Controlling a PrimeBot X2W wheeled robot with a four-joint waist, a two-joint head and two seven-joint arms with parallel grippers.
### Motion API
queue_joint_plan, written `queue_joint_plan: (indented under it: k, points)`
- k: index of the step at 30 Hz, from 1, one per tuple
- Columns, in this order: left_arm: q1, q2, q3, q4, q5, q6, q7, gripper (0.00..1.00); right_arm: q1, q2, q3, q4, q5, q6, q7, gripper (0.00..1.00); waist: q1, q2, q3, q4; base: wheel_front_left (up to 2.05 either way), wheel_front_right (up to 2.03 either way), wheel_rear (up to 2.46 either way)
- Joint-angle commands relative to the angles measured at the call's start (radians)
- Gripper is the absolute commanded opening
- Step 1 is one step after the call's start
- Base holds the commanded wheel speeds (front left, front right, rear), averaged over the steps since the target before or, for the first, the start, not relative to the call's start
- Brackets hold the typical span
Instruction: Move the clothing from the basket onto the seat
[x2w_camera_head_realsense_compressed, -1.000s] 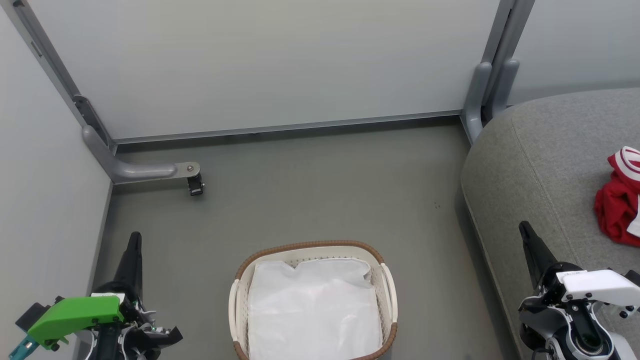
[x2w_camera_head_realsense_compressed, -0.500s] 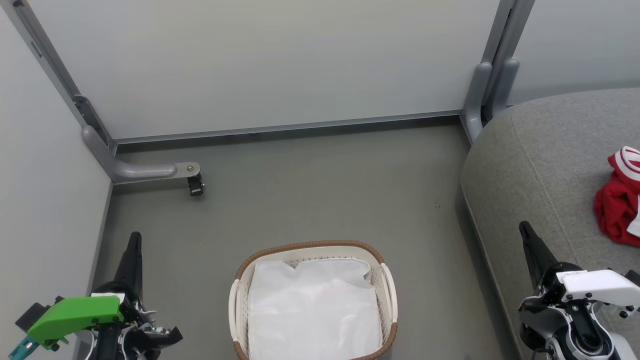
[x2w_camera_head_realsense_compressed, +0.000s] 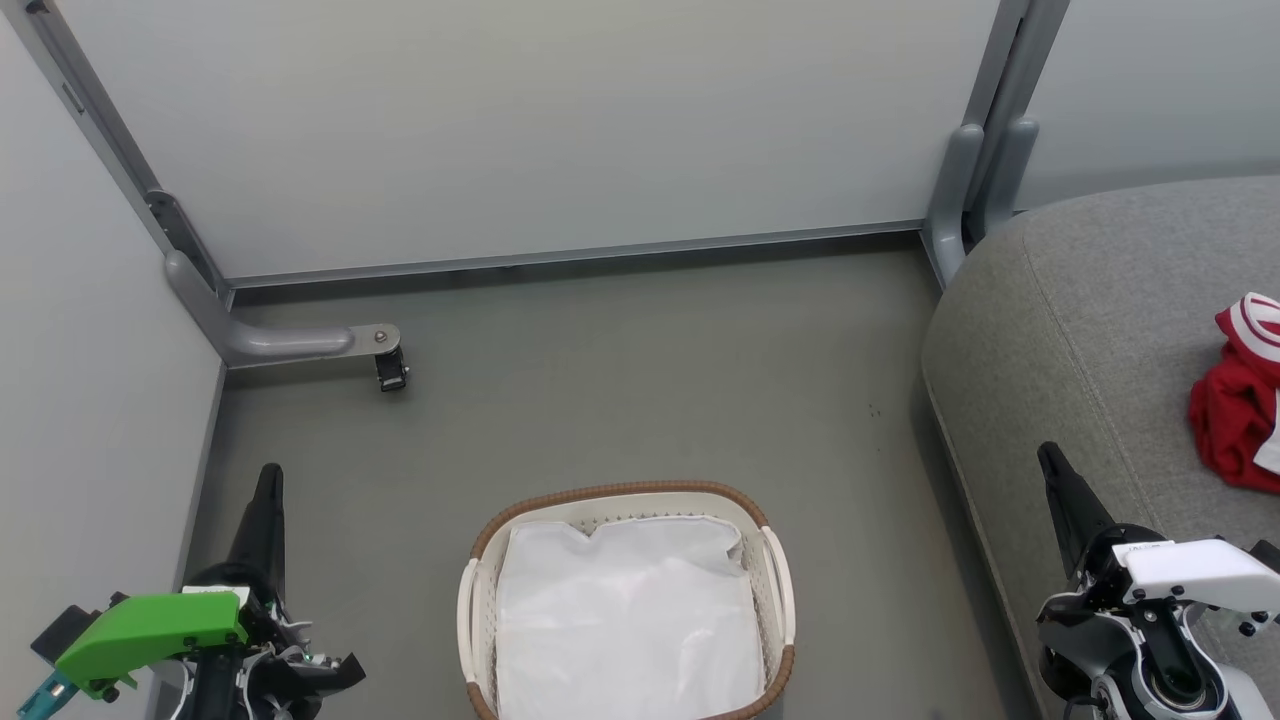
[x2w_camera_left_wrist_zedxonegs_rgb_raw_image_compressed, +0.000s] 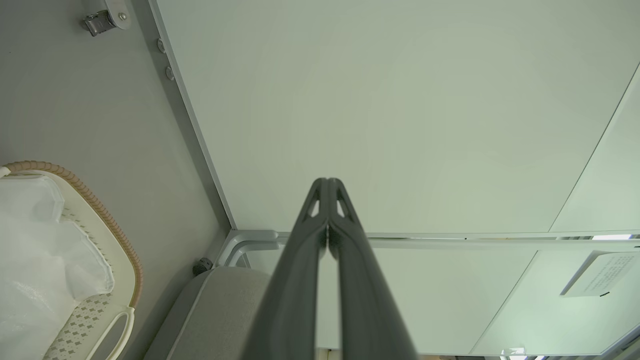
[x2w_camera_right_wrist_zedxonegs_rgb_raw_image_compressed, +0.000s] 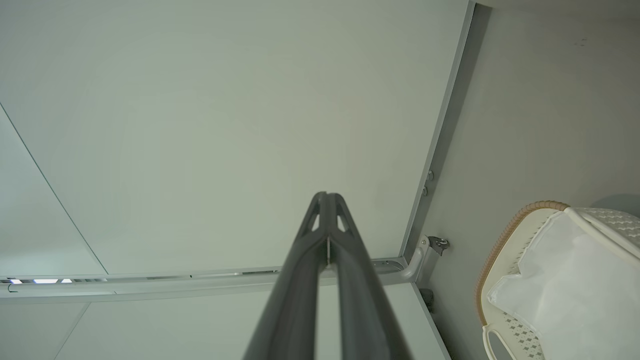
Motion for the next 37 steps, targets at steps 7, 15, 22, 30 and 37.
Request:
queue_joint_plan:
  k: [7, 15, 22, 30, 37]
  points:
    - [-0.010, 0.006, 0.002, -0.001, -0.003, -0.004, 0.003, 0.00, 0.011, -0.006, -0.001, -0.003, 0.004, 0.000, 0.003, 0.00, 0.0000, -0.0001, 0.000, 0.000, 0.00, 0.00, 0.00]
    - [-0.010, 0.006, 0.002, -0.001, -0.003, -0.004, 0.003, 0.00, 0.011, -0.006, -0.001, -0.003, 0.004, 0.000, 0.003, 0.00, 0.0000, -0.0001, 0.000, 0.000, 0.00, 0.00, 0.00]
    - [-0.010, 0.006, 0.002, -0.001, -0.003, -0.003, 0.003, 0.00, 0.011, -0.006, -0.001, -0.003, 0.004, 0.000, 0.003, 0.00, 0.0000, -0.0001, 0.000, 0.000, 0.00, 0.00, 0.00]
    - [-0.010, 0.006, 0.002, -0.001, -0.003, -0.004, 0.003, 0.00, 0.011, -0.006, -0.001, -0.003, 0.004, 0.000, 0.003, 0.00, 0.0000, -0.0001, 0.000, 0.000, 0.00, 0.00, 0.00]
    - [-0.010, 0.006, 0.002, -0.001, -0.003, -0.004, 0.003, 0.00, 0.011, -0.006, -0.001, -0.003, 0.004, 0.000, 0.003, 0.00, 0.0000, -0.0001, 0.000, 0.000, 0.00, 0.00, 0.00]
